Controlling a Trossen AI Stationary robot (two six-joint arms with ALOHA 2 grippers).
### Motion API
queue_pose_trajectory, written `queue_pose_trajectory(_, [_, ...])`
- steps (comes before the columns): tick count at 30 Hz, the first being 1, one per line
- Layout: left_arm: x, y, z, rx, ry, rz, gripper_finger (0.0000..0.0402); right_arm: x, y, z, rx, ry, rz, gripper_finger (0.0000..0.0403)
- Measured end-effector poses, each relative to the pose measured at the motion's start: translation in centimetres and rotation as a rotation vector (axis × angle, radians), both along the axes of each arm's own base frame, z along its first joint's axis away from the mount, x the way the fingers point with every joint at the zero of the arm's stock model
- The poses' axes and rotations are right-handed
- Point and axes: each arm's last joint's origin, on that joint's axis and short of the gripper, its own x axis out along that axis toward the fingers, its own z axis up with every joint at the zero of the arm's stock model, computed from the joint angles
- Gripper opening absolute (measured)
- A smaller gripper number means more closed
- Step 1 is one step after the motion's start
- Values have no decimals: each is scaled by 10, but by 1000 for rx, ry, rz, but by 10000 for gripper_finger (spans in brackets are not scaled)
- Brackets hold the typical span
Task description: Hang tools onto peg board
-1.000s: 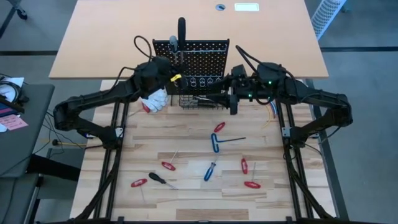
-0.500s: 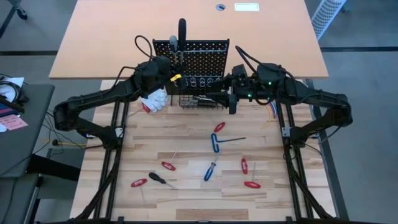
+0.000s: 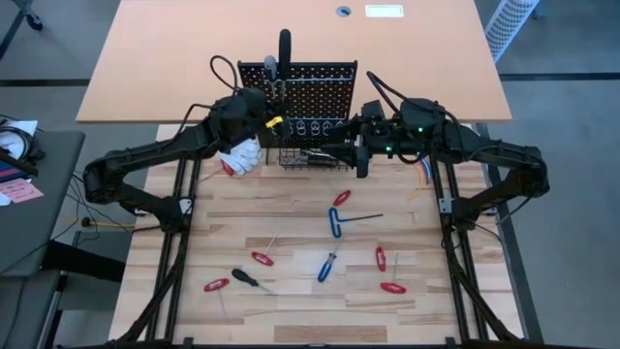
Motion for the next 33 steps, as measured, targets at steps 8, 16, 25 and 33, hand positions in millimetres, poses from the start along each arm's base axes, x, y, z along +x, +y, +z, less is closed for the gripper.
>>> queue_pose_trajectory(8, [1,-2,0,9,8,13,0,0,0,0,0,1,0,295])
queue_pose_trajectory(16, [2,3,-3,10,22,12,0,0,0,0,-1,1,-1,295])
queue_pose_trajectory(25, [15,10,-18,-39,41,1,0,0,0,0,0,3,1,295])
queue_pose_trajectory(33, [16,15,-23,-65,39,42,7,0,0,-1,0,6,1,295])
